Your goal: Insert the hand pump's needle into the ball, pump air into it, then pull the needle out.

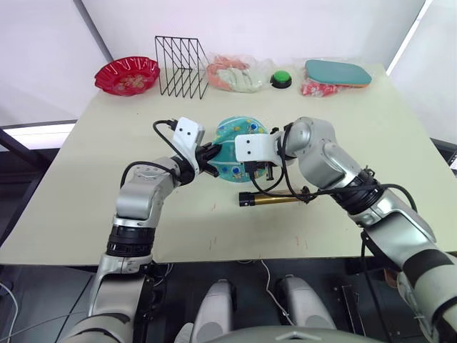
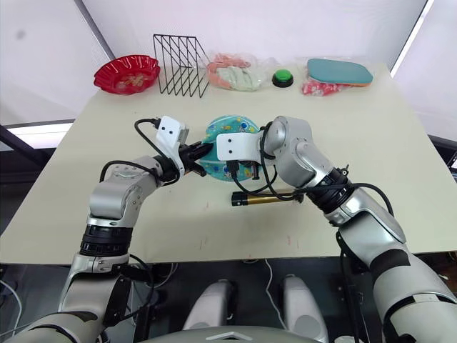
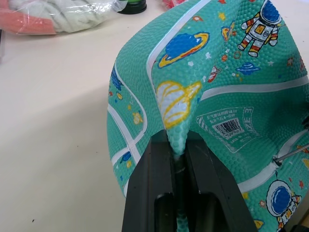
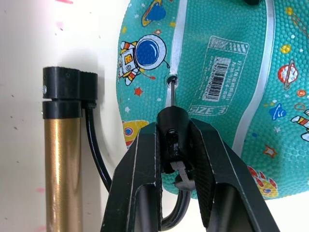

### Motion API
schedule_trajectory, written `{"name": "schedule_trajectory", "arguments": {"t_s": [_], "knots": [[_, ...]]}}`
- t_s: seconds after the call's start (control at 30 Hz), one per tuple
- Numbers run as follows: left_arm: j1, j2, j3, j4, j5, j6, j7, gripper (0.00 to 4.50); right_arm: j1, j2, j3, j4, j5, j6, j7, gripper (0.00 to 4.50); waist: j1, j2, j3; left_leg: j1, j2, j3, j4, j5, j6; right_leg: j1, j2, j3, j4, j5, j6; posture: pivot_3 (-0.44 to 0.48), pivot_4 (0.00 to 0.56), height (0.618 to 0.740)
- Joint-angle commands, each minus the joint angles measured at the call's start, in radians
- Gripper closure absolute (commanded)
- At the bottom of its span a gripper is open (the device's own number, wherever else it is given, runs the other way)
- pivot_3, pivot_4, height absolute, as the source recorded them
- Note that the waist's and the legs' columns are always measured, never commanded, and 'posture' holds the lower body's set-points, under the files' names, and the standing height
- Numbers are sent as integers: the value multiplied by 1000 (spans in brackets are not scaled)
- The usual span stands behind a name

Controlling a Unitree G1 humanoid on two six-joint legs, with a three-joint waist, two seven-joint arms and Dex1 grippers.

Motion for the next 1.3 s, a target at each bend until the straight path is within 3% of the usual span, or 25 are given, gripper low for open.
{"name": "schedule_trajectory", "arguments": {"t_s": [0.03,0.47,0.9,1.3], "knots": [[-1,-26,-25,-38,-14,-21,-22,4500,-44,49,28,0,24,-21,25,4192,-1,0,0,0,0,0,0,0,0,0,0,0,0,0,0,0,150,740],[18,-56,-20,-54,-15,10,-19,4500,-140,142,117,183,-53,-230,-5,4192,-18,0,0,2,1,0,0,0,0,0,0,0,1,0,0,0,150,740],[24,-67,-10,-59,-11,27,-18,4500,-157,270,102,426,-84,-339,-62,4192,-23,-1,-2,6,3,2,-2,0,0,2,2,1,1,0,0,0,150,740],[35,-79,1,-68,-4,36,-15,4500,-97,387,126,634,-168,-418,-147,4192,-43,-11,-21,31,5,2,-15,0,0,19,5,2,1,-8,-5,0,150,740]]}}
